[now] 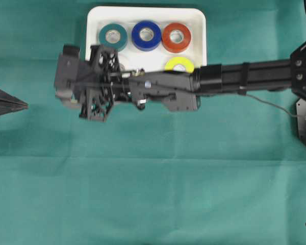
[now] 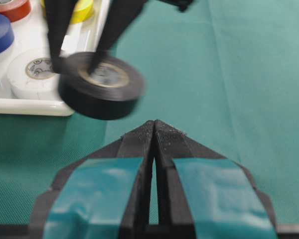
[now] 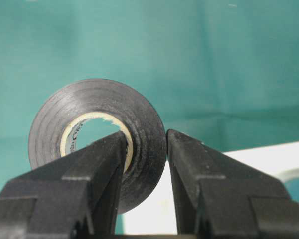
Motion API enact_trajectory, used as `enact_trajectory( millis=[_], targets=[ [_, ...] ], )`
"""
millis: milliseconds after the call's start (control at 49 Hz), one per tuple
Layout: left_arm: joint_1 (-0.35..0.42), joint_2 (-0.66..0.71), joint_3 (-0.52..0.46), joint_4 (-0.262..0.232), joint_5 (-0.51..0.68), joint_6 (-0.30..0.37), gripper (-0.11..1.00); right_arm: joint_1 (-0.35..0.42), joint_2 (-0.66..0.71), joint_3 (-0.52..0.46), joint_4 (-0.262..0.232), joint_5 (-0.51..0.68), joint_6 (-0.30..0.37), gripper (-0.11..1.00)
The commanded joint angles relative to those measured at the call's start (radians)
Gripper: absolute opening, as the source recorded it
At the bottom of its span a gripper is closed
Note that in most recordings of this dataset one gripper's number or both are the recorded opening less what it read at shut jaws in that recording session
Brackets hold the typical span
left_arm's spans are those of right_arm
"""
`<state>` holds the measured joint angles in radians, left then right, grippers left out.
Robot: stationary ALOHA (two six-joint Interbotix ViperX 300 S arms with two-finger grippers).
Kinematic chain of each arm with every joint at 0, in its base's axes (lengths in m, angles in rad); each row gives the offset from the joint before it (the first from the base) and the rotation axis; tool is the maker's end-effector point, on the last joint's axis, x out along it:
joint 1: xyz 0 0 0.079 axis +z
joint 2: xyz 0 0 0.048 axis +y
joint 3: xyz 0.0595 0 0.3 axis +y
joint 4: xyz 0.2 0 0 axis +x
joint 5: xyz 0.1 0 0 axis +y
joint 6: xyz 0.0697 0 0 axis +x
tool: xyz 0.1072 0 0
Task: Put the tape into the white case with the right arm.
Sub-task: 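Lift the black tape and carry it into the tray's center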
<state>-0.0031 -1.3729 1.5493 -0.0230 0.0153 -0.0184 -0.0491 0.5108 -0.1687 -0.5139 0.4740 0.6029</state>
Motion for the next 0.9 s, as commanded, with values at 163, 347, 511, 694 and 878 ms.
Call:
enact_trajectory(
  millis=[163,347,511,694,878],
  targets=[
    [-0.002,0.008,-0.011,-0.003,-0.011,-0.002,0.0,-0.043,-0.074,0.029,-0.023,-0.009,0.002,0.0],
    [-0.002,0.008,-0.011,-0.003,-0.011,-0.003,0.0,-0.087,-0.16,0.169,-0.025,-0.051,0.02,0.0],
    [-0.002,0.008,-0.011,-0.003,-0.011,-0.003,0.0,-0.126,-0.253,0.334,-0.023,-0.121,0.064,0.0],
    [-0.002,0.008,-0.011,-0.003,-0.011,-0.003,0.0,-0.164,-0.336,0.489,-0.023,-0.149,0.078,0.0],
    [-0.002,0.008,-0.011,-0.003,-0.012,-0.002,0.0,-0.199,-0.385,0.578,-0.023,-0.178,0.081,0.0]
  ],
)
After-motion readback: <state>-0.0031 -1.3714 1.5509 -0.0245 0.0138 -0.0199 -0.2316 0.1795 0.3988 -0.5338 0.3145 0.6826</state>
